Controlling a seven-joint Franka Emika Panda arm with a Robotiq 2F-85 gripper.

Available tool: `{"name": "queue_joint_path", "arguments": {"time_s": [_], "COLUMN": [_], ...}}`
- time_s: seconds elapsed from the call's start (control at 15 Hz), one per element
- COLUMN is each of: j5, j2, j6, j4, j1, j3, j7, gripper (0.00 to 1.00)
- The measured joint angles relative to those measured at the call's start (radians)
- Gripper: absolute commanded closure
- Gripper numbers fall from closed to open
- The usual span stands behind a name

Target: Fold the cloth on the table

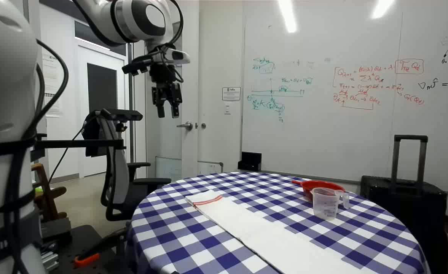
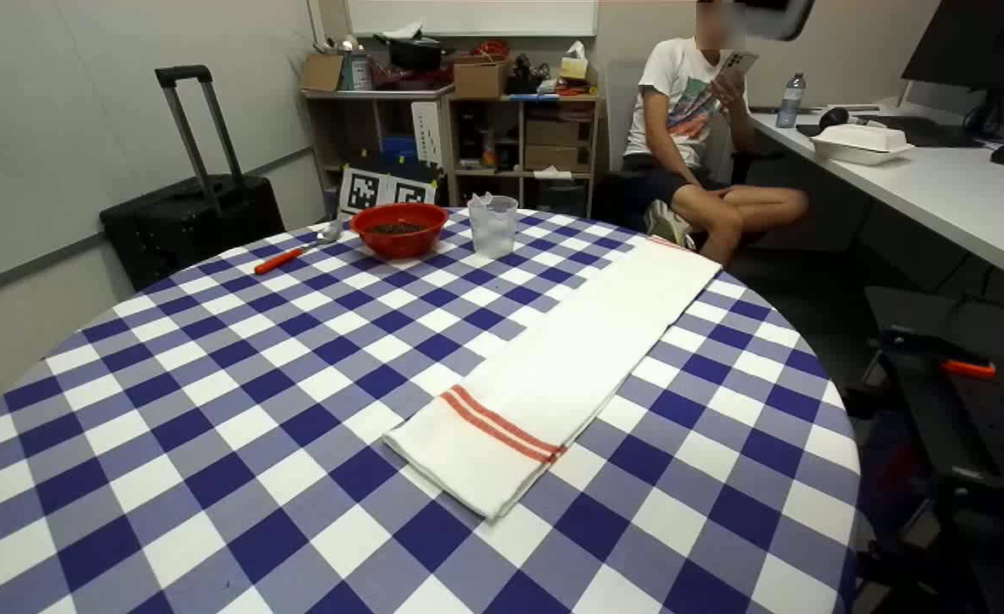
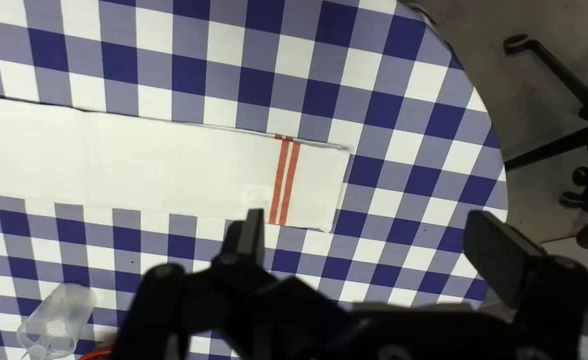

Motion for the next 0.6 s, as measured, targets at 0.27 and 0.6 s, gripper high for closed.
{"name": "queue_joint_path", "arguments": {"time_s": [0.27, 0.6], "j5": [-0.012, -0.055], "j2": [0.002, 0.052], "j6": [-0.001, 0.000], "j4": [0.000, 0.028], "j1": [0.001, -0.007], "j3": [-0.006, -0.011], "j7": [0.000, 0.004], "gripper": [0.00, 0.00]}}
